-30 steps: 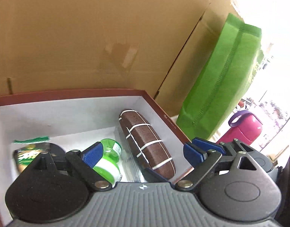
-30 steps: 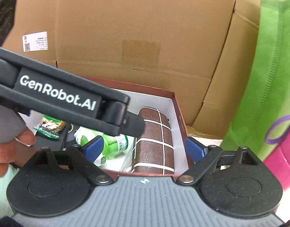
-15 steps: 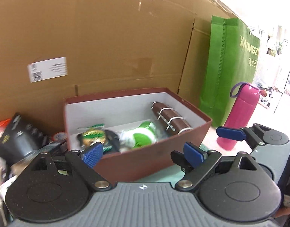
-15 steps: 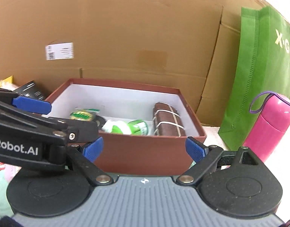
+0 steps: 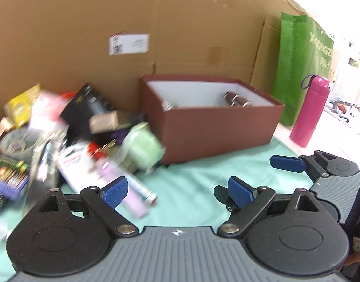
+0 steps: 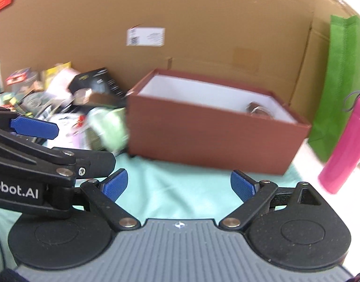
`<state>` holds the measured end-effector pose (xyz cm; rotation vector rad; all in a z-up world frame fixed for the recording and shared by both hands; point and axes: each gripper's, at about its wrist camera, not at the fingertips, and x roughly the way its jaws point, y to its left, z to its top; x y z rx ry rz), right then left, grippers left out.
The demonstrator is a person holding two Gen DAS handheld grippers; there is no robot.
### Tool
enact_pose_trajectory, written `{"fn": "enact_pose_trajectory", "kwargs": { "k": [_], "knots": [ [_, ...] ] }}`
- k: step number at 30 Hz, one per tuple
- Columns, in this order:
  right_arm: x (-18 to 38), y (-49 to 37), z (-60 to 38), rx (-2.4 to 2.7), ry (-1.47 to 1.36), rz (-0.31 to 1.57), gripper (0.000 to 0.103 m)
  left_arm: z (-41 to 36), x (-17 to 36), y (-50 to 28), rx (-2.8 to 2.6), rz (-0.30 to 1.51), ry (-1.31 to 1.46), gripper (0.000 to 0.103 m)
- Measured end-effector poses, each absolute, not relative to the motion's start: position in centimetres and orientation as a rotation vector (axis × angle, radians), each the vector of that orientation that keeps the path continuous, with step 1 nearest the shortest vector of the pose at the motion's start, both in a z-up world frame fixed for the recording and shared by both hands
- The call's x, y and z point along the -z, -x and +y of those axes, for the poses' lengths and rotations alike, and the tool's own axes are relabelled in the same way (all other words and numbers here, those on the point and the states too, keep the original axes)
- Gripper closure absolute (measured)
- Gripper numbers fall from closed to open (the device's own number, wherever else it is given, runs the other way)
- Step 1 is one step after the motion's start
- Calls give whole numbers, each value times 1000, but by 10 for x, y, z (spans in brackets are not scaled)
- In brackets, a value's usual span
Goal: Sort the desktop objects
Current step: 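Grasp the clear plastic tube with the left gripper while the right grasps the white marker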
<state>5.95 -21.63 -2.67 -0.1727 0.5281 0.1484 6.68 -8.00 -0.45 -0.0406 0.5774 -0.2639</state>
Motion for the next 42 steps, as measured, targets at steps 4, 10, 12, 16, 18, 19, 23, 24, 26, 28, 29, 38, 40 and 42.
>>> {"fn": "enact_pose_trajectory", "kwargs": {
  "k": [4,10,12,16,18,19,23,24,26,28,29,38,40,42],
  "knots": [
    [42,-49,-195,-193,158,561,11,-62,17,-54,233,600,51,8],
    [59,-38,-163,-294,127,603,11,-31,30,-30,192,606,67,8],
    [64,-35,-149,-331,153,607,11,-20,32,-24,168,606,63,8],
    [68,-32,-125,-396,192,601,11,9,36,-16,96,614,79,8],
    [68,-32,-116,-439,197,601,11,25,37,-13,57,621,108,8],
    [69,-32,-112,-460,199,599,11,33,37,-11,39,623,124,8],
    [68,-34,-90,-532,224,591,11,60,33,-9,-26,607,150,8],
    [68,-34,-85,-547,233,589,11,66,31,-8,-38,598,146,8],
    [67,-35,-76,-580,251,584,11,78,28,-8,-61,580,133,8],
    [65,-35,-67,-613,267,577,12,91,27,-10,-75,575,110,8],
    [64,-35,-63,-630,276,573,12,99,28,-10,-82,582,97,8],
    [64,-53,-20,-759,307,571,30,134,40,-21,-85,656,67,13],
    [68,-58,-8,-783,335,573,37,132,43,-24,-66,670,43,24],
    [69,-62,1,-796,337,568,46,132,47,-27,-80,696,9,34]
  ]
}}
